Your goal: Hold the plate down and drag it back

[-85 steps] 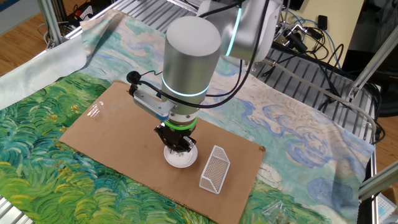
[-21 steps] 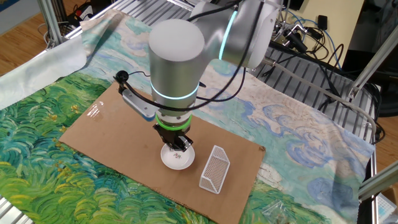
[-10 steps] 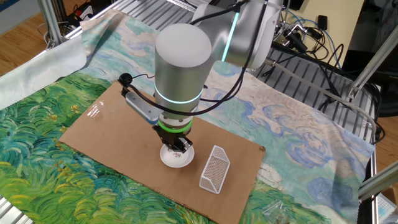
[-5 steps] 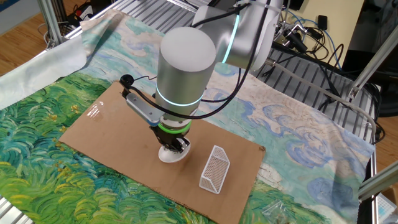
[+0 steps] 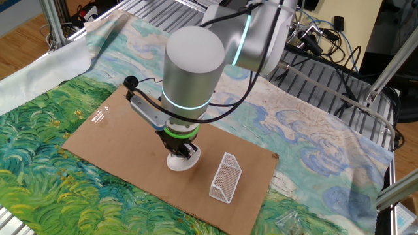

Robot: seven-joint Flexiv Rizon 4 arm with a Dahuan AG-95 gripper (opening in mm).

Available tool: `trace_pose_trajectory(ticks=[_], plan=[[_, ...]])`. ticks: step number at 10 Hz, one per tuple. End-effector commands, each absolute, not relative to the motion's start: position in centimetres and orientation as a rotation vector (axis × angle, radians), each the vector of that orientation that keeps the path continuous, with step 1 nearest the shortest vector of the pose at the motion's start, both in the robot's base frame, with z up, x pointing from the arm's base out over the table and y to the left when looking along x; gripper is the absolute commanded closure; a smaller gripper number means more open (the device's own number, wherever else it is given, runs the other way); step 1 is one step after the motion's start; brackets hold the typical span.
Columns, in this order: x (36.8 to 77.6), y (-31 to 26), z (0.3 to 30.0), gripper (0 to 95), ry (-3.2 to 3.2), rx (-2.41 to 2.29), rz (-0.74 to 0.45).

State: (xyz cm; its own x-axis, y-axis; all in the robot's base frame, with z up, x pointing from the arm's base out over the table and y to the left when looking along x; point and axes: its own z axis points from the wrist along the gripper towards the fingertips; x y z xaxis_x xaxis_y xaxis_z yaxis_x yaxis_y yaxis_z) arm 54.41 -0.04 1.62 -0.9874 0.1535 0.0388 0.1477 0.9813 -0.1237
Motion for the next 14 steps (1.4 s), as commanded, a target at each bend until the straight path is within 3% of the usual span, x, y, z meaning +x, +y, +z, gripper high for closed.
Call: trace_pose_trajectory(ticks=[1, 11, 14], plan=[[54.3, 0.2, 1.7, 95.0, -3.072, -0.255, 0.163], [54.0, 2.4, 1.3, 95.0, -3.057, -0.377, 0.052], [54.1, 2.1, 1.3, 95.0, -3.071, -0.336, 0.163]])
